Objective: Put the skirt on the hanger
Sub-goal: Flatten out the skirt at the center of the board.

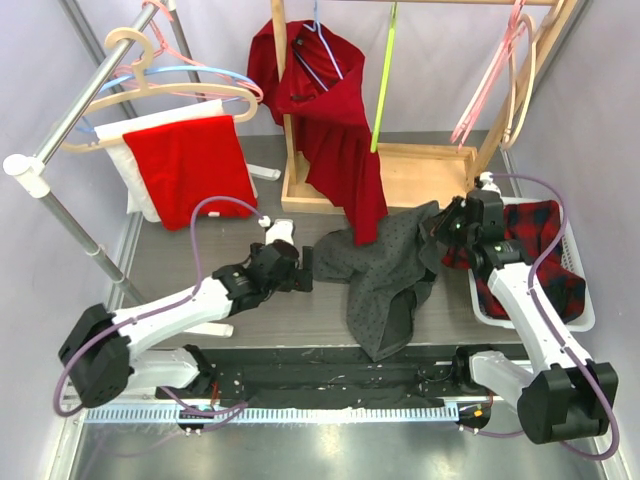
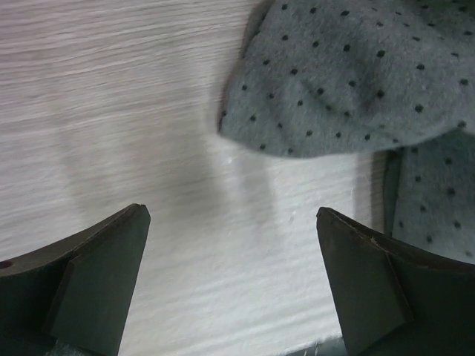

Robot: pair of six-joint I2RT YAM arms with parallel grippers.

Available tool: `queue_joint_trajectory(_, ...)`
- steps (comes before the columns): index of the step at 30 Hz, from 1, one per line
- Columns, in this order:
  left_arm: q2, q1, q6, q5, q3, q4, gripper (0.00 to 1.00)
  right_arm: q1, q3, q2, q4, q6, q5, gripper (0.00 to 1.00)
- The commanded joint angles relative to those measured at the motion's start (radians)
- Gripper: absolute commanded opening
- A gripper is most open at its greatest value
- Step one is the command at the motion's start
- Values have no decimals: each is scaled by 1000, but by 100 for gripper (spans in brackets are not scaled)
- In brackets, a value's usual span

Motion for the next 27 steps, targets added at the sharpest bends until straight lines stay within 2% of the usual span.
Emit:
queue_joint_trajectory(1, 86, 2, -36, 6, 6, 267, 100, 0, 110, -6, 71, -54, 115, 6)
queue_joint_trajectory(2, 103, 2, -25, 12, -12, 318, 100, 0, 119, 13, 72, -58, 122, 11)
queue_joint_trajectory(4, 147, 13, -14, 14, -35, 449, 99, 0, 154, 34, 83, -83, 141, 12)
queue_joint_trajectory(8, 232, 50, -1, 30, -43, 540, 92, 1, 214, 90, 118, -117, 156, 13)
queue_joint_trajectory(13, 333, 60, -4, 60, -24, 547, 84, 0, 283, 151, 146, -132, 139, 12)
queue_joint_trajectory(19, 381, 60, -24, 61, -29, 547, 67, 0, 323, 197, 161, -135, 144, 12)
queue_joint_trajectory(21, 401, 60, -22, 75, -32, 562, 58, 0, 337, 211, 161, -132, 139, 12)
queue_joint_trajectory(23, 433, 59, -16, 81, -26, 588, 42, 0, 343, 228, 164, -127, 132, 12)
queue_joint_trajectory(24, 444, 60, -13, 87, -18, 584, 32, 1, 349, 232, 164, -127, 129, 12)
queue_joint_trajectory(25, 451, 63, -13, 87, 3, 556, 14, 0, 354, 235, 164, -127, 127, 12)
queue_joint_trajectory(26, 456, 63, -13, 84, 11, 541, 5, 0, 358, 243, 164, -127, 127, 12)
queue_joint_trajectory(27, 453, 63, -13, 80, 16, 527, 0, 0, 366, 248, 164, -130, 127, 12)
